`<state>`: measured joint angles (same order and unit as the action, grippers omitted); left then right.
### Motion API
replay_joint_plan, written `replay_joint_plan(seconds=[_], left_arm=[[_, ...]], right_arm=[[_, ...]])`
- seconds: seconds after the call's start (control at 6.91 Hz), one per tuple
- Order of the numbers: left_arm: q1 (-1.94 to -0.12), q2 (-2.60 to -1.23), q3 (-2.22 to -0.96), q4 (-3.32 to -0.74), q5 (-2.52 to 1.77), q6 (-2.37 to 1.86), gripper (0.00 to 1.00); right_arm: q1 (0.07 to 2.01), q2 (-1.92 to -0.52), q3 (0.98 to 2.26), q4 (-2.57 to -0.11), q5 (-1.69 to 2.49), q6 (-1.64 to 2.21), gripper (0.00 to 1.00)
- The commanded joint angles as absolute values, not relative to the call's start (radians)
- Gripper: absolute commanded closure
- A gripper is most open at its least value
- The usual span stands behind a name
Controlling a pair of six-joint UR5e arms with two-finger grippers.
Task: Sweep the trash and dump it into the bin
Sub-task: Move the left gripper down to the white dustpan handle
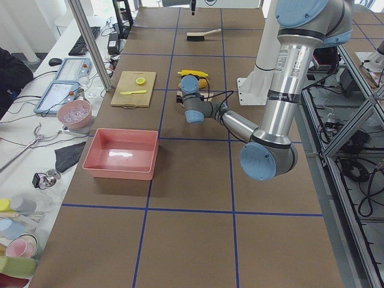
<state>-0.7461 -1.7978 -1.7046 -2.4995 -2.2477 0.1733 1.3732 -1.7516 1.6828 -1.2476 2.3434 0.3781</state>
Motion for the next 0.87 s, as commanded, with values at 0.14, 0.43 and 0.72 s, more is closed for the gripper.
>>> replay_joint_plan(seconds=[0.14, 0.43, 0.72], left_arm=[[-0.749, -1.813, -1.636, -2.536, -2.241, 0.152, 0.05], [-0.739, -1.856, -1.583, -2.531, -2.237, 0.155, 0.05], [-0.736, -1.867, -1.594, -2.531, -2.237, 0.158, 0.03]], right_arm=[[1.208, -1.863, 1.892, -1.238, 2.31, 0.576, 0.01], [1.117, -1.865, 1.905, -1.209, 2.315, 0.659, 0.01], [1.034, -1.881, 1.908, -1.167, 2.306, 0.736, 0.01]])
